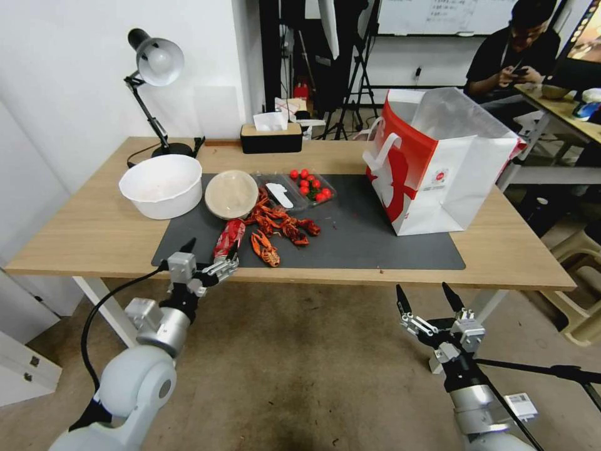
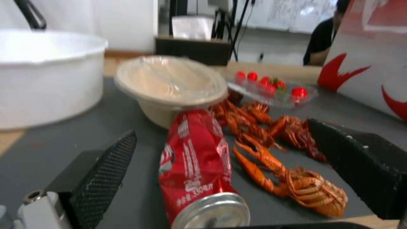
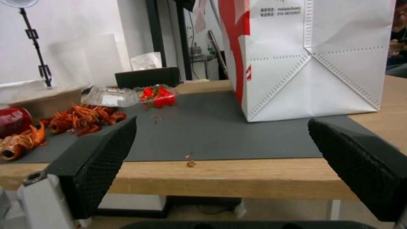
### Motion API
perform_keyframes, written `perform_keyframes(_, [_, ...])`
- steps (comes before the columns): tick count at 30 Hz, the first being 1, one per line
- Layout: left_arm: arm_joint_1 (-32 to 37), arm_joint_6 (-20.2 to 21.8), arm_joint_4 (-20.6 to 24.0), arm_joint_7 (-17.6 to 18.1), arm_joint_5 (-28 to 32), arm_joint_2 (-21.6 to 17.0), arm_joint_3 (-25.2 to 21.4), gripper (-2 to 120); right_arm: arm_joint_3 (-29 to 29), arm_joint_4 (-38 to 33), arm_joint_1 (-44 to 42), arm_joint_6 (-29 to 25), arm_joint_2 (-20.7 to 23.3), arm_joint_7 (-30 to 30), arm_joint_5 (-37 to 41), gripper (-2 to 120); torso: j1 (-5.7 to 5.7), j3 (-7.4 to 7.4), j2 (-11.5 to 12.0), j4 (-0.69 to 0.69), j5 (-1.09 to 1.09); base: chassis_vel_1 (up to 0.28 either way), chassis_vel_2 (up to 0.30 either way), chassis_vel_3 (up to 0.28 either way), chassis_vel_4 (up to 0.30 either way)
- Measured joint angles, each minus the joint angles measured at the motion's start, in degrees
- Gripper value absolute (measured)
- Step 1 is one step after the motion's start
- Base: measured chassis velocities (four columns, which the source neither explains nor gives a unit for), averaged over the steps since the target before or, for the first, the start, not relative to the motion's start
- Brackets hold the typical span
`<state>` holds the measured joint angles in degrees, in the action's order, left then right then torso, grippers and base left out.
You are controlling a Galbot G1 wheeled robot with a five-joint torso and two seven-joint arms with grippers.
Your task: Pick up the trash from the table and place it into the takeout bag.
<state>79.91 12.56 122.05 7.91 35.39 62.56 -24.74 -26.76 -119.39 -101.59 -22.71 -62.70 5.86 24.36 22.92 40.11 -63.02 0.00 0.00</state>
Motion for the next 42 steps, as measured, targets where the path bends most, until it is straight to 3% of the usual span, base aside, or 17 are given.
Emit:
perform_keyframes(9, [-2.3, 5.7, -0.1, 4.6, 3.3, -1.1, 1.6, 100, -0.2, 0.1, -0.1, 0.1, -0.1, -0.1, -0.5, 100, 0.0, 0.0, 0.0, 0.0, 0.0, 0.0, 0.0, 0.0, 0.0])
perform_keyframes(10, [-2.9, 7.4, -0.4, 6.6, 3.9, -1.1, 2.1, 100, -0.2, 0.1, -0.1, 0.1, -0.2, -0.2, -0.6, 100, 0.0, 0.0, 0.0, 0.0, -0.01, 0.0, 0.0, 0.0, 0.0])
perform_keyframes(13, [-3.5, 8.7, -0.8, 8.4, 4.3, -1.2, 2.4, 100, -0.3, 0.2, -0.1, 0.2, -0.2, -0.2, -0.6, 100, 0.0, 0.0, 0.0, 0.0, -0.01, 0.0, 0.0, 0.0, 0.0])
perform_keyframes(29, [-6.4, 11.8, -3.4, 10.8, 6.3, -0.3, 4.6, 100, -0.2, 0.2, 0.3, 0.9, -0.1, 0.0, -1.1, 100, 0.0, 0.0, 0.0, 0.0, 0.0, 0.0, 0.0, 0.0, 0.0])
perform_keyframes(33, [-6.8, 12.0, -3.7, 11.3, 7.2, -0.1, 4.9, 93, -0.3, 0.2, 0.3, 1.0, -0.1, 0.2, -1.2, 100, 0.0, 0.0, 0.0, 0.0, 0.0, 0.0, 0.0, 0.0, 0.0])
perform_keyframes(40, [-7.1, 12.6, -3.8, 12.8, 9.8, 0.0, 4.7, 65, -0.1, 0.2, 0.3, 1.0, -0.3, 0.6, -2.0, 100, 0.0, 0.0, 0.0, 0.0, 0.0, 0.0, 0.0, 0.0, 0.0])
perform_keyframes(42, [-7.1, 12.6, -3.8, 12.8, 9.9, 0.0, 4.6, 65, -0.1, 0.2, 0.3, 1.0, -0.3, 0.6, -2.0, 100, -0.01, 0.0, 0.0, 0.0, -0.01, 0.0, 0.0, 0.0, 0.0])
